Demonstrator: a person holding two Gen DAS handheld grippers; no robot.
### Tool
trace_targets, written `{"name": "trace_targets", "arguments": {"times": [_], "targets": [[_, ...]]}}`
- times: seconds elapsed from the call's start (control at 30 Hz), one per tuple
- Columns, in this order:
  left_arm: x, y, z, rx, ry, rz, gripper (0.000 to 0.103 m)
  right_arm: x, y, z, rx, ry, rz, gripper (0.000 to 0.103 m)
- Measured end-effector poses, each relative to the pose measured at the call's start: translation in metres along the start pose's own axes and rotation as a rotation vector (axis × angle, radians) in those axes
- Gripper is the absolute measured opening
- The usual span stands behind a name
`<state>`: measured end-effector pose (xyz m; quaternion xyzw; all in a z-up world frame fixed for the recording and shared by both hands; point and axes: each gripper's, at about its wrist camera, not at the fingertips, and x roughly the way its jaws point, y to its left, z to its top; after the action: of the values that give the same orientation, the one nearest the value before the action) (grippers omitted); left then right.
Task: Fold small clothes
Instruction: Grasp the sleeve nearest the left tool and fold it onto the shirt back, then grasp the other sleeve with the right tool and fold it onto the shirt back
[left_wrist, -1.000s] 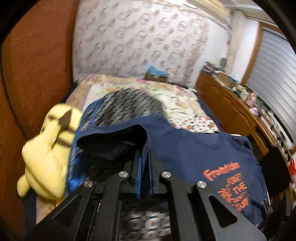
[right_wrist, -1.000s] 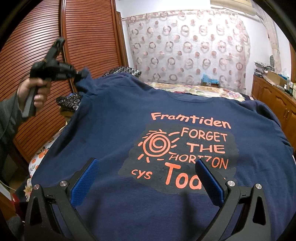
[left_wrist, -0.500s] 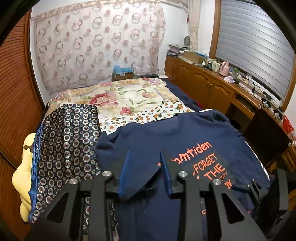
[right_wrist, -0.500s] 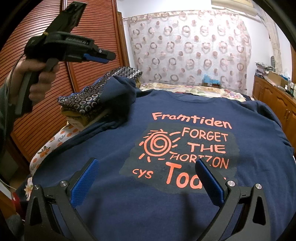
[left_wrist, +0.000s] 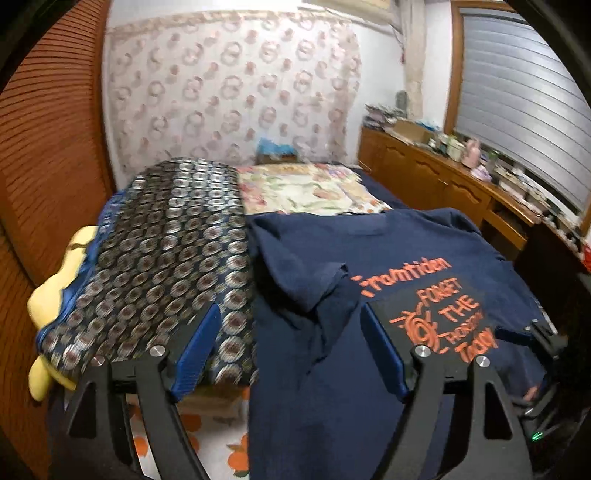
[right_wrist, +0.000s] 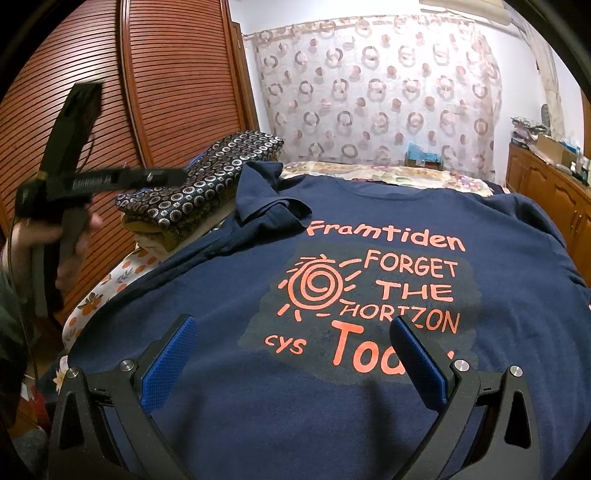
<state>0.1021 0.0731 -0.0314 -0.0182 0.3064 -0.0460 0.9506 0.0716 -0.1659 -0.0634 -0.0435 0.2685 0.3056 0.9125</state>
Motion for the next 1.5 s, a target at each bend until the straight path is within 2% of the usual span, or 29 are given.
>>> {"name": "trace_targets", "arguments": {"times": [0.07, 0.17, 0.33, 0.47, 0.63, 0.83, 1.07, 1.33, 1.5], "targets": [[-0.004, -0.002, -0.013, 0.001, -0.044, 0.047, 0.079, 0.0, -0.001, 0.0, 0.005, 0.003, 0.003, 0.103], [-0.001, -0.002, -0.025, 0.005, -0.053, 0.085, 0.079, 0.001, -0.001, 0.0, 0.007, 0.009, 0.005, 0.103], [0.008, 0.0, -0.043, 0.0, -0.002, 0.092, 0.079, 0.0, -0.002, 0.002, 0.006, 0.017, 0.009, 0.103], [0.017, 0.002, -0.051, 0.027, 0.056, 0.167, 0.079, 0.0, -0.006, 0.006, -0.003, 0.03, 0.015, 0.102], [0.02, 0.009, -0.057, -0.001, 0.081, 0.142, 0.079, -0.004, -0.009, 0.019, -0.03, 0.019, 0.008, 0.102], [0.012, 0.004, -0.059, 0.01, 0.042, 0.165, 0.079, 0.003, -0.006, 0.05, -0.113, 0.004, 0.016, 0.098], [-0.004, 0.002, -0.058, 0.014, -0.047, 0.198, 0.079, 0.042, -0.008, 0.083, -0.129, 0.034, 0.078, 0.091], [-0.019, 0.007, -0.059, -0.018, -0.119, 0.216, 0.079, 0.117, 0.002, 0.112, -0.156, 0.103, 0.123, 0.084], [-0.022, 0.007, -0.058, -0.021, -0.137, 0.219, 0.079, 0.154, 0.018, 0.122, -0.207, 0.155, 0.142, 0.074]]}}
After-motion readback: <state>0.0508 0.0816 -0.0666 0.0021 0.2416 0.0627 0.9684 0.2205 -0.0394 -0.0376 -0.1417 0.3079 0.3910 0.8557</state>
